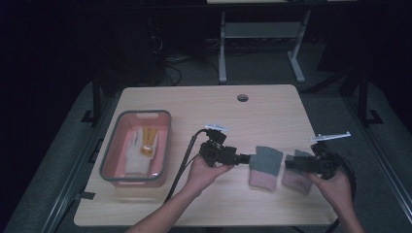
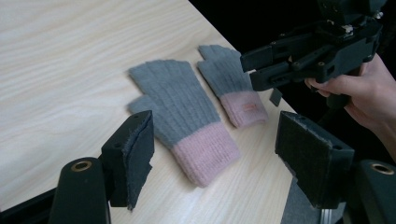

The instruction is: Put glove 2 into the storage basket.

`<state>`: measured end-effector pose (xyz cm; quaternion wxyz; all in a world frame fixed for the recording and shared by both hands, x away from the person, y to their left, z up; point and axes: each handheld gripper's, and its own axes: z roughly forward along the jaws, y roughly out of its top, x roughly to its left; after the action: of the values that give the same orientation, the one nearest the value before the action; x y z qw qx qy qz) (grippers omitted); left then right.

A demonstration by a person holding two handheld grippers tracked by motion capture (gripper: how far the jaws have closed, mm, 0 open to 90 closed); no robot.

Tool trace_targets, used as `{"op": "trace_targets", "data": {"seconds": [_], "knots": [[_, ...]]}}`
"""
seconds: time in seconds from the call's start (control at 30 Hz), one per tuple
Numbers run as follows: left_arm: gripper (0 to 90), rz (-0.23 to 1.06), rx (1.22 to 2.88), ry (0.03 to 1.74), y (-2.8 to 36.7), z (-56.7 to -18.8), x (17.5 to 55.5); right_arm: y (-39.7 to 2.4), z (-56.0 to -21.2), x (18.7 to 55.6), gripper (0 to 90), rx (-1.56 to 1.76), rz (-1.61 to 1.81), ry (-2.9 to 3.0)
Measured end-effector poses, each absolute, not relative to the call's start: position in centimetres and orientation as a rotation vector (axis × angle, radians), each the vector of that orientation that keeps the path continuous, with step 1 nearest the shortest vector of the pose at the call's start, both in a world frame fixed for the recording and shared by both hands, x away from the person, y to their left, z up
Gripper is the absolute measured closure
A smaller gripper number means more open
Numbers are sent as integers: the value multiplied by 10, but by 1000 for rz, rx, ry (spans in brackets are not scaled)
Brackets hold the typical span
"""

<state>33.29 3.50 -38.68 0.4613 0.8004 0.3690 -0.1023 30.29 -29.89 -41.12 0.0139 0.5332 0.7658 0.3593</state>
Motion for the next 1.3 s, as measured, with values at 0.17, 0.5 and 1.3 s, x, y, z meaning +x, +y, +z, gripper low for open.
{"op": "trace_targets", "data": {"seconds": [0.17, 0.5, 1.3], "knots": [[282, -266, 1977, 908, 30, -394, 333, -308, -415, 299, 507, 1680, 1090, 2367], [279, -275, 1992, 900, 20, -404, 330, -316, -425, 297, 542, 1685, 946, 2340], [278, -266, 2028, 901, 16, -416, 321, -306, -448, 298, 749, 1730, 694, 2329]]}}
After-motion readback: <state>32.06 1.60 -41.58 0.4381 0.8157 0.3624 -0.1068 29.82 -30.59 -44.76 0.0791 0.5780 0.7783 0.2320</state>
